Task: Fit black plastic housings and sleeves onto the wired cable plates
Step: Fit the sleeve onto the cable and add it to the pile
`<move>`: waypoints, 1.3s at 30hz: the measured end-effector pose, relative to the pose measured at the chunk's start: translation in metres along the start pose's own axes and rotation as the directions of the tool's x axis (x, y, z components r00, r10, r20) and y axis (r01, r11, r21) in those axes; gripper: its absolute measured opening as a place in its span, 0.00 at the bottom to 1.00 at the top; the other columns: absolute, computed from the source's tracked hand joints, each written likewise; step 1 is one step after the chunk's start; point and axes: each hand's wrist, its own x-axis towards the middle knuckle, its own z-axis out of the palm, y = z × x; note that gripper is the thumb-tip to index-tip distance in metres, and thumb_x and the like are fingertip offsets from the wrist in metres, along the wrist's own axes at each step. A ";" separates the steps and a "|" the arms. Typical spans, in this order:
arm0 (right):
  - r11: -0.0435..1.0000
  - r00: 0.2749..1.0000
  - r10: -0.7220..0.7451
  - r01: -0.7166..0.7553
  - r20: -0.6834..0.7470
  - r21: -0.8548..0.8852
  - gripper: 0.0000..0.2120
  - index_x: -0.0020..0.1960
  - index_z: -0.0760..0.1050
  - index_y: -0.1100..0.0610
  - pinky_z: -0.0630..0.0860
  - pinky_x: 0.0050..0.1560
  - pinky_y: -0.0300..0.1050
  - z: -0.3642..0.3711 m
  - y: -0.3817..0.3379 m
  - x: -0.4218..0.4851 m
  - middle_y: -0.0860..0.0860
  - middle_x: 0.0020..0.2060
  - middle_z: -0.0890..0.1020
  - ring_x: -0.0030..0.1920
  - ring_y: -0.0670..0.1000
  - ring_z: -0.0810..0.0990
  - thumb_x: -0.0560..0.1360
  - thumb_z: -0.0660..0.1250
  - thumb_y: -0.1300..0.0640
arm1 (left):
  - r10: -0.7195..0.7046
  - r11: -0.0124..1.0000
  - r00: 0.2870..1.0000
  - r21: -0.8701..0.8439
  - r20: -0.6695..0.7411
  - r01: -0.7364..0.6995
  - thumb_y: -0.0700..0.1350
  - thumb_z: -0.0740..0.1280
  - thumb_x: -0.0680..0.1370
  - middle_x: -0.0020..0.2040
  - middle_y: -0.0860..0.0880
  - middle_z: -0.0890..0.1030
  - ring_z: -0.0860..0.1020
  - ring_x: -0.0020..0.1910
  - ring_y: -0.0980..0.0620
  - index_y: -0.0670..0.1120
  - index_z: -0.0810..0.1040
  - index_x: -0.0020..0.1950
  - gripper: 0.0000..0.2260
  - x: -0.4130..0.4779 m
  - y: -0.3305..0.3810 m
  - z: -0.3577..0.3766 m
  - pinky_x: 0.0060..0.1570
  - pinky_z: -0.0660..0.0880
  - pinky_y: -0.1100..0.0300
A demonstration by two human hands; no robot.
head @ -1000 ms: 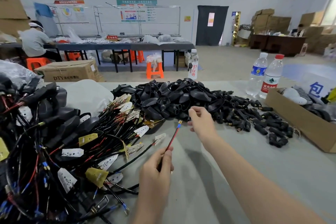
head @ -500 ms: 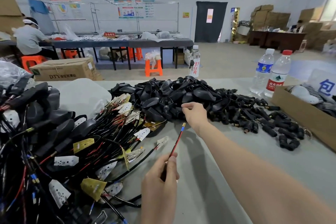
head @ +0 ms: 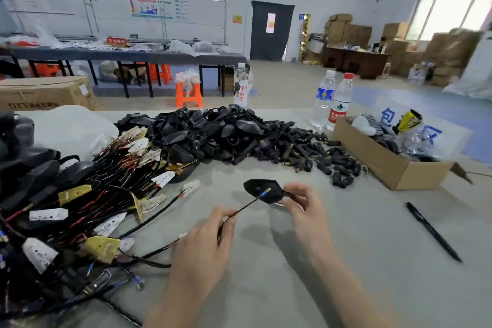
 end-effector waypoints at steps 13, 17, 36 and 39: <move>1.000 0.996 -0.018 0.016 0.091 0.024 0.16 0.47 0.74 0.49 0.74 0.52 0.36 -0.001 0.011 0.005 0.43 0.44 0.81 0.50 0.46 0.81 0.76 0.65 0.72 | 0.033 0.994 0.996 0.104 -0.083 -0.025 0.51 0.67 0.79 0.31 0.58 0.78 0.79 0.33 0.51 0.58 0.78 0.50 0.02 0.000 0.004 0.000 0.33 0.74 0.52; 0.998 0.989 -0.041 0.033 0.141 0.059 0.15 0.48 0.75 0.50 0.73 0.49 0.31 0.004 0.011 -0.001 0.39 0.44 0.81 0.48 0.43 0.80 0.76 0.65 0.71 | 0.018 0.994 0.998 0.108 -0.056 -0.012 0.51 0.67 0.79 0.28 0.55 0.76 0.77 0.32 0.49 0.56 0.80 0.49 0.02 0.001 0.002 0.002 0.33 0.74 0.52; 0.798 0.892 0.216 -0.395 0.397 0.454 0.19 0.66 0.72 0.54 0.79 0.57 0.43 0.021 0.005 -0.014 0.52 0.58 0.84 0.58 0.52 0.83 0.78 0.68 0.64 | 0.114 0.993 0.991 0.040 -0.069 -0.111 0.49 0.68 0.79 0.37 0.59 0.82 0.79 0.35 0.51 0.57 0.77 0.51 0.04 0.002 0.000 0.005 0.32 0.71 0.55; 0.744 0.847 0.223 -0.467 0.482 0.477 0.10 0.59 0.78 0.62 0.78 0.54 0.38 0.031 0.004 -0.023 0.55 0.53 0.85 0.55 0.50 0.84 0.80 0.63 0.60 | 0.117 0.993 0.990 0.031 -0.084 -0.115 0.50 0.67 0.79 0.38 0.58 0.82 0.79 0.37 0.52 0.58 0.76 0.52 0.04 0.001 0.000 0.004 0.33 0.73 0.54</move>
